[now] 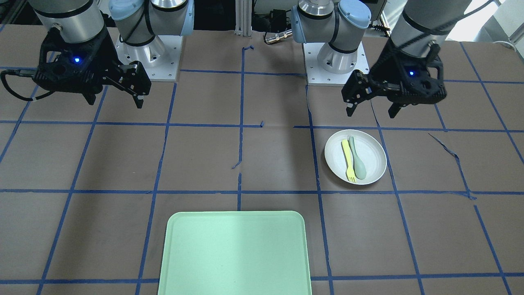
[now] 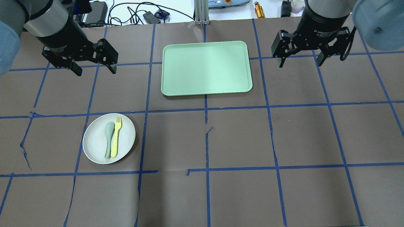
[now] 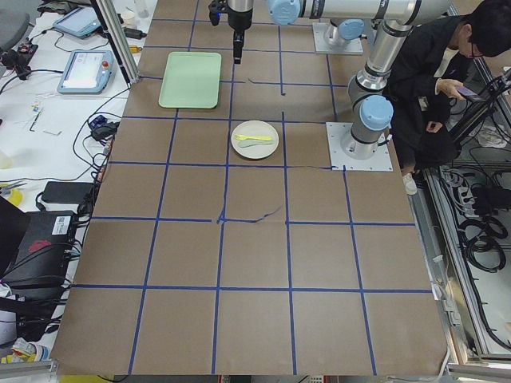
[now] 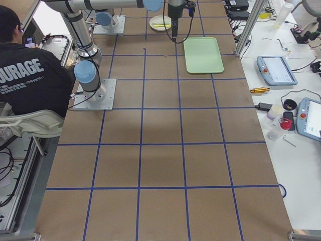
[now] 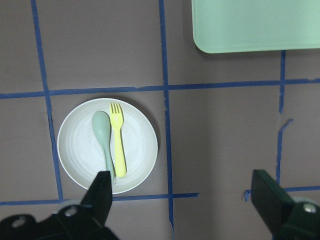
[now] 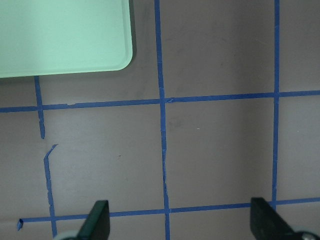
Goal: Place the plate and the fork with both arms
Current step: 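Lower the left gripper to the rim of the white plate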
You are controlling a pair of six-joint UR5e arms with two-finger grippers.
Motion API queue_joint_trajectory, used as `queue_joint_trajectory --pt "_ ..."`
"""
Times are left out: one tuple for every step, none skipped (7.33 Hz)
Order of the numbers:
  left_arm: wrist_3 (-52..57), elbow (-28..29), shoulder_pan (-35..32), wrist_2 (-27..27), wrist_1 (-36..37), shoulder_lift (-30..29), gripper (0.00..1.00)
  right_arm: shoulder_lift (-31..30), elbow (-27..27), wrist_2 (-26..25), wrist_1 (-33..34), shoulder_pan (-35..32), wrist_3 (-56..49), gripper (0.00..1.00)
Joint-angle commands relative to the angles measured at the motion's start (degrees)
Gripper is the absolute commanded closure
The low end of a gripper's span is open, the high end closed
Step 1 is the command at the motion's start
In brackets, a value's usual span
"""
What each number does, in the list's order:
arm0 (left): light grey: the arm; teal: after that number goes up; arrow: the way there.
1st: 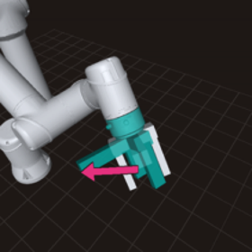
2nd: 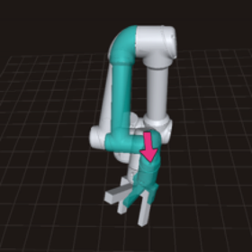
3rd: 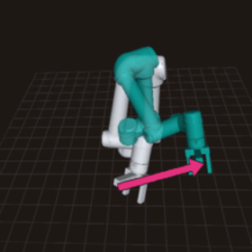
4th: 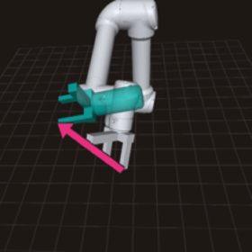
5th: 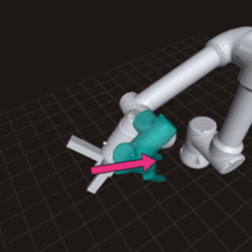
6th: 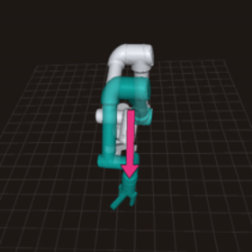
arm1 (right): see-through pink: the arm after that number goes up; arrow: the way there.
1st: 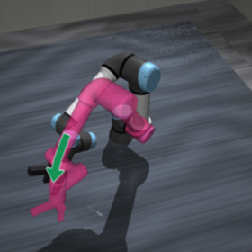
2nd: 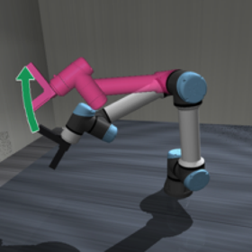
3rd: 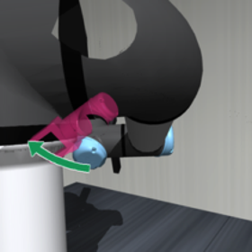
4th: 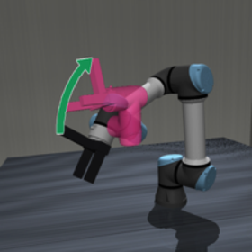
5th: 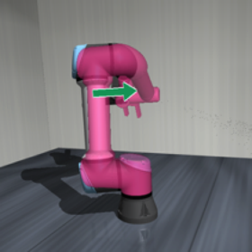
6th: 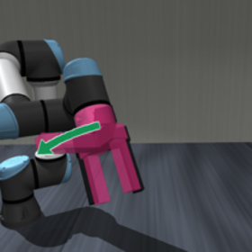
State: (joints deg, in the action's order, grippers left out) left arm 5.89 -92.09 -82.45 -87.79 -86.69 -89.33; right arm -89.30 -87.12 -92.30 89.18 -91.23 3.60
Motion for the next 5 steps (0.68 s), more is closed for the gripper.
queue_joint_trajectory --pt "15.4 -9.1 11.6 0.3 6.4 -0.6 0.00 0.0 -0.1 0.0 0.0 0.0 0.0 0.00" --pt "19.1 -16.6 15.2 0.4 15.1 -1.0 0.00 0.0 -0.1 0.0 0.0 0.0 0.0 0.00" --pt "20.3 -23.9 17.3 0.4 25.3 -2.4 0.00 0.0 -0.1 0.0 0.0 0.0 0.0 0.00" --pt "23.3 -29.0 19.0 0.4 32.4 -4.3 0.03 0.1 -0.1 0.0 0.0 0.0 0.0 0.00" --pt "23.6 -32.5 21.1 0.6 35.6 -6.0 0.11 0.2 -0.1 0.1 0.0 0.0 0.0 0.00"
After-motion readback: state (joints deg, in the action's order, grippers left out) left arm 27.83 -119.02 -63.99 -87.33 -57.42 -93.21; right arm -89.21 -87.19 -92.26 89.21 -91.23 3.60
